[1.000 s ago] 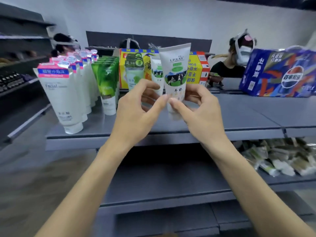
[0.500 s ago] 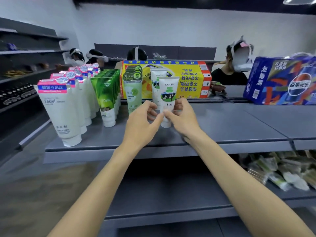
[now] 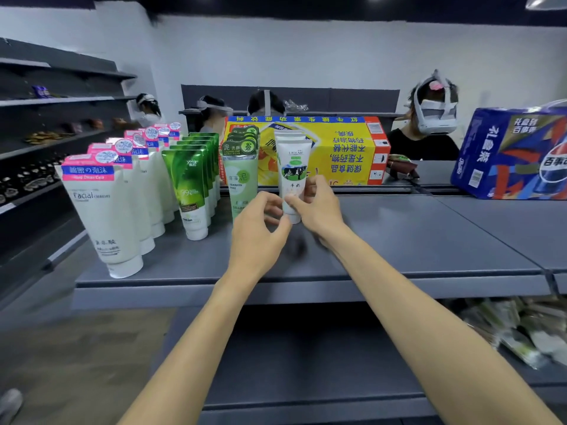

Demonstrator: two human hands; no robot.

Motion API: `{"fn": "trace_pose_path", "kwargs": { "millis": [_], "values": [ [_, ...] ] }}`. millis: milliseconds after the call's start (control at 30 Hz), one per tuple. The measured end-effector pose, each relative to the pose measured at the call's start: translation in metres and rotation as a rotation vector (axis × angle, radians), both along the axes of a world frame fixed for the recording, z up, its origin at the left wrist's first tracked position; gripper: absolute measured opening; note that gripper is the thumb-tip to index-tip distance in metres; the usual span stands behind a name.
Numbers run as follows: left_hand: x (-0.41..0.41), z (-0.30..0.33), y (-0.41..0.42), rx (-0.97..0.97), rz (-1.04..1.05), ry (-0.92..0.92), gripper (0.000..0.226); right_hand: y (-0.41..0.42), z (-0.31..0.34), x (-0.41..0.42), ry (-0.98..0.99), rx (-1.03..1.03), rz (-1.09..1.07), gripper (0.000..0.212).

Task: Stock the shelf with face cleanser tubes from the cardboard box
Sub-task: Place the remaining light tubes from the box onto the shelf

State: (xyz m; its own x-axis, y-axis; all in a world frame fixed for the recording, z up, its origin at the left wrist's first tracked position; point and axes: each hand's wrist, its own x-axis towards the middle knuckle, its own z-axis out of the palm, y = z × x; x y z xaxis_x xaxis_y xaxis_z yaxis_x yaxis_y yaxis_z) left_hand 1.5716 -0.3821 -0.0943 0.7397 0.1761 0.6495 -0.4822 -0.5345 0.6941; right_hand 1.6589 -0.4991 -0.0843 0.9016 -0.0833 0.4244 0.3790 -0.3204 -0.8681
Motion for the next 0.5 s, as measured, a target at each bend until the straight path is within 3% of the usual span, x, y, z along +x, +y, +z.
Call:
{"fn": "trace_pose_path", "kwargs": {
  "millis": [500],
  "values": [
    [0.007, 0.003, -0.002, 0.039, -0.001, -0.035, 0.017, 0.001, 0.002, 0.021, -0.002, -0.030, -0.001, 0.037]
  ]
}}
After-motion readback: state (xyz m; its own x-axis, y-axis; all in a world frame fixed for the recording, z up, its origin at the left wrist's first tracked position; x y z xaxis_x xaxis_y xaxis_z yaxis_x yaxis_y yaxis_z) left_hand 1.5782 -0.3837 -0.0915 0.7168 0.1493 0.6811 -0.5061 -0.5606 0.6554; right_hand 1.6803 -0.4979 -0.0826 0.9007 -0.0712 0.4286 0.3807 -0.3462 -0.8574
